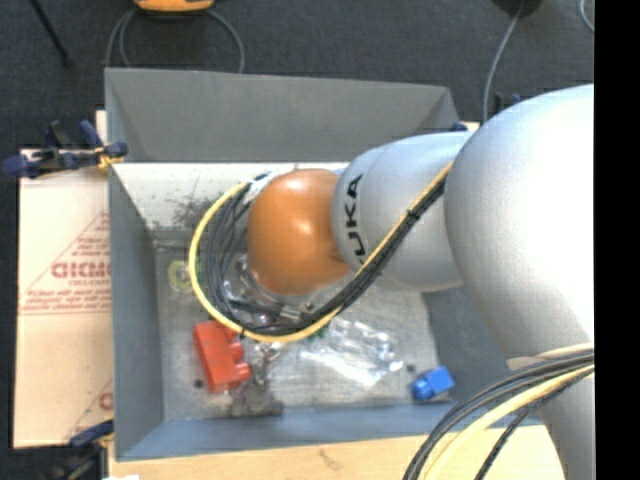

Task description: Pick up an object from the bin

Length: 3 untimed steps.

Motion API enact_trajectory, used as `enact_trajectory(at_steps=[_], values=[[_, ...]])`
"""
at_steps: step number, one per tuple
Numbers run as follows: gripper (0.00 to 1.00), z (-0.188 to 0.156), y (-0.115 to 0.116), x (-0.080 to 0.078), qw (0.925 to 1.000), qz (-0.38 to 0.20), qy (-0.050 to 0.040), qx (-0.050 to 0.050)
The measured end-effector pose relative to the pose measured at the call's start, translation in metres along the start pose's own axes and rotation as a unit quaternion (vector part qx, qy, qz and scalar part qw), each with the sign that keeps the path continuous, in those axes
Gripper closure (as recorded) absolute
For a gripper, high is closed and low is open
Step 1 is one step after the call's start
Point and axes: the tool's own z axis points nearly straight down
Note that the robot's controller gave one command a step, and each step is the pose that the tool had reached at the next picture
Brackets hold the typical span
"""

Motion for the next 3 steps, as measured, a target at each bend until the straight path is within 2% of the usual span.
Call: enact_trajectory(at_steps=[1, 2, 3], values=[[0.0, 0.001, 0.007, 0.002, 0.9759, -0.218, -0.0044, 0.002], [0.0, 0.002, 0.021, -0.024, 0.8888, -0.458, -0.0007, 0.0], [1.0, 0.0, 0.023, -0.026, 0.8895, -0.457, -0.0039, 0.0]])
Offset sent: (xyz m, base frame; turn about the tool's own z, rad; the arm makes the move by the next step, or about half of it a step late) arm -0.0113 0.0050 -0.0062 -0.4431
